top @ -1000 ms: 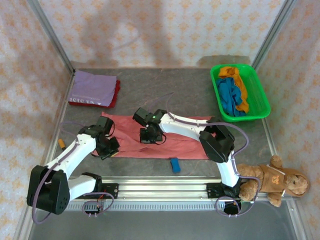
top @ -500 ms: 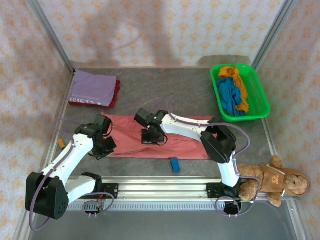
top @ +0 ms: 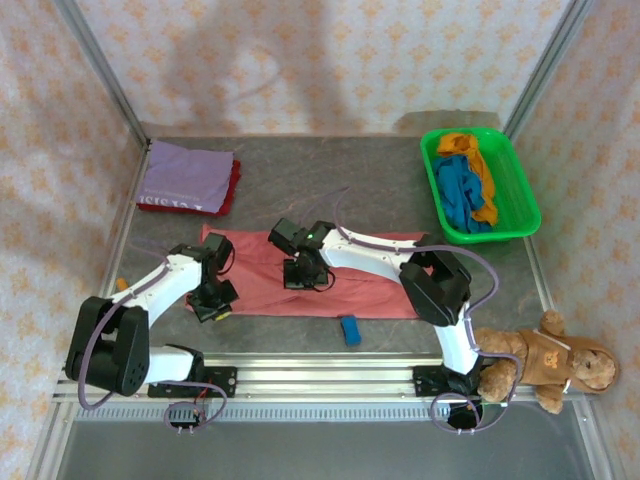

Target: Fold and stack the t-shirts

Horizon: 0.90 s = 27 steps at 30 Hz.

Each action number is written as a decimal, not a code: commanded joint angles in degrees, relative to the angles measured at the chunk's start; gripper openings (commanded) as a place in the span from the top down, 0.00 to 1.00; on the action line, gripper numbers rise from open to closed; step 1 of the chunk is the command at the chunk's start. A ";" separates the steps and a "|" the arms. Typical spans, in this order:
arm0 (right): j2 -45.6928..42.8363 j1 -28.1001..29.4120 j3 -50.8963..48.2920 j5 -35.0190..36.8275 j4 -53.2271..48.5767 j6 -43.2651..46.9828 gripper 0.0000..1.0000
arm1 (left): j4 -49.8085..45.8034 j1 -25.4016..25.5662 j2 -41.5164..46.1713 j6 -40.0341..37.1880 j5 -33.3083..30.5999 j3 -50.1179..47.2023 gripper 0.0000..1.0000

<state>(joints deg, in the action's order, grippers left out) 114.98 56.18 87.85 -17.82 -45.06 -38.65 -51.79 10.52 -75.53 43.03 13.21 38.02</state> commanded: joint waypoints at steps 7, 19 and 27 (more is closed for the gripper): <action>1.63 -0.45 5.79 3.70 -10.84 4.61 0.62 | -6.93 0.29 7.90 -1.07 -7.31 5.64 0.64; -3.47 -5.29 9.10 3.55 -6.87 6.44 0.50 | -6.27 -21.08 -4.99 -20.08 10.17 27.10 0.53; -2.95 -16.76 4.69 -4.64 2.56 7.65 0.49 | -3.27 -22.68 -21.77 -25.10 10.09 40.18 0.62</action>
<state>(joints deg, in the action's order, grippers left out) 112.75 42.11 94.83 -19.55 -46.70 -32.23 -55.92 -11.07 -95.79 21.71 22.39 74.24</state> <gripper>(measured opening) 0.506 0.385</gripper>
